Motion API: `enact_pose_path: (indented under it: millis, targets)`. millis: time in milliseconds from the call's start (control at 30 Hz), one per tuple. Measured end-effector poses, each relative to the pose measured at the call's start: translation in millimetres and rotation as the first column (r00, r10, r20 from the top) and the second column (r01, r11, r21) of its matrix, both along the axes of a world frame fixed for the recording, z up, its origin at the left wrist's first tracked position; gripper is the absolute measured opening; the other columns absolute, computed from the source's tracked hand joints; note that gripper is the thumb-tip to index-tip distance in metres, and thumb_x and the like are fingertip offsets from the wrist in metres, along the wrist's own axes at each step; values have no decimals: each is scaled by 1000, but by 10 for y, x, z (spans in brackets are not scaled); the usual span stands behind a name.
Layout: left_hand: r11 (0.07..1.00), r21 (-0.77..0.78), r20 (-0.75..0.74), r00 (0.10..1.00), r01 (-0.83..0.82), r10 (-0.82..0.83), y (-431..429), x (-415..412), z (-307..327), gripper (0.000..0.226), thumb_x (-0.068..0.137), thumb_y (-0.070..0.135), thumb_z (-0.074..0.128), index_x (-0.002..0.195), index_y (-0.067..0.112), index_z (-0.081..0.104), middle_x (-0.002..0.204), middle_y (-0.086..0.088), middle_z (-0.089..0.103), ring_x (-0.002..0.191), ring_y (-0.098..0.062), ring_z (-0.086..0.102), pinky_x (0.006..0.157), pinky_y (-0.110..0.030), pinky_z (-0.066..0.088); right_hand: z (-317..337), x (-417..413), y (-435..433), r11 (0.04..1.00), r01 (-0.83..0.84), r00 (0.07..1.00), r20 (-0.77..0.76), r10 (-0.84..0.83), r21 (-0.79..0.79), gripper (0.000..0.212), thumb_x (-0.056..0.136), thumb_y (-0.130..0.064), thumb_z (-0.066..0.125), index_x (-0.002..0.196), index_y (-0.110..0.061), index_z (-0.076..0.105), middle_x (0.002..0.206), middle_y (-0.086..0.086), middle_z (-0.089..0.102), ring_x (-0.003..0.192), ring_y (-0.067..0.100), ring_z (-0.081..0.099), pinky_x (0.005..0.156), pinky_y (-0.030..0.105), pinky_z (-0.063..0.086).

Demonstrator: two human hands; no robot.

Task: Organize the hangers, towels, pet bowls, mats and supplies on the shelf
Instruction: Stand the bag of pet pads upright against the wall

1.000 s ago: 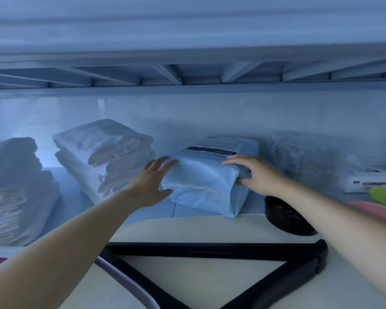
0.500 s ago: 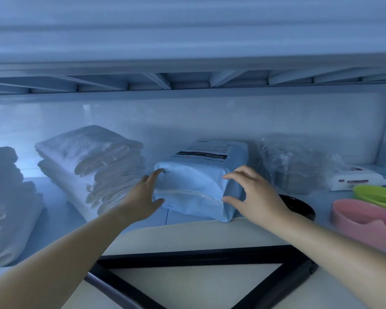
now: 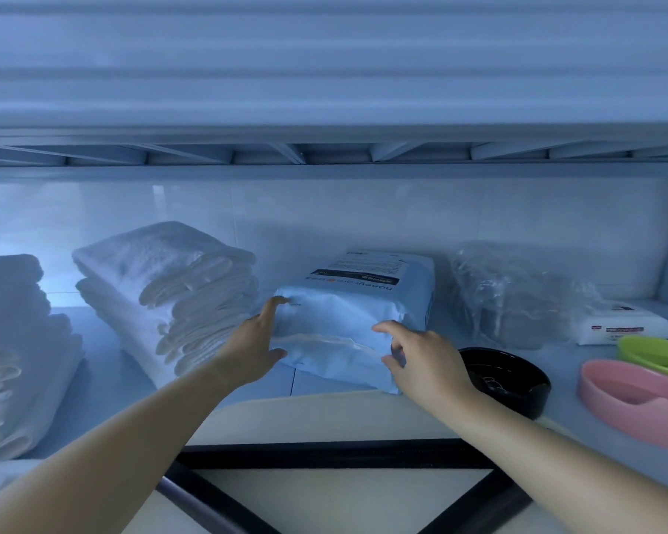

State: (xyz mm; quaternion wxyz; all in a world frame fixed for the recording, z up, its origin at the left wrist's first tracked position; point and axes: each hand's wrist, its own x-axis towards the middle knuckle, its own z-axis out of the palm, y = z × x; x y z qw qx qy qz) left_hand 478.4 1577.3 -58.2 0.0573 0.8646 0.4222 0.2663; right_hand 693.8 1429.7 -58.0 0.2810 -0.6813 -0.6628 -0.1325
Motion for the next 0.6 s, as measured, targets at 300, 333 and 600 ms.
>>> enact_pose_path:
  millis: [300,333,600]
  targets:
    - [995,98,69,997,30,-37,-75,94,58,46,80,8,66,113,26,38,69,0,44,67,-21,47,57,-30,34,113,282,70,994,-2,978,-209,25,109,32,83,-1,61,108,-22,65,81,-11,54,70,8,51,66,16,36]
    - [993,110,65,997,33,-41,-85,106,78,43,81,8,66,110,25,39,69,1,44,67,-23,48,56,-31,34,120,298,59,991,-4,974,-224,34,134,32,82,-1,63,106,-22,66,80,-11,54,69,7,51,63,13,36]
    - [971,225,214,969,76,-126,-258,153,455,28,85,8,62,104,21,47,75,10,44,69,-22,49,67,-34,43,319,385,-43,915,30,971,-230,69,401,21,81,-5,68,98,-18,70,81,-16,55,70,4,52,63,2,37]
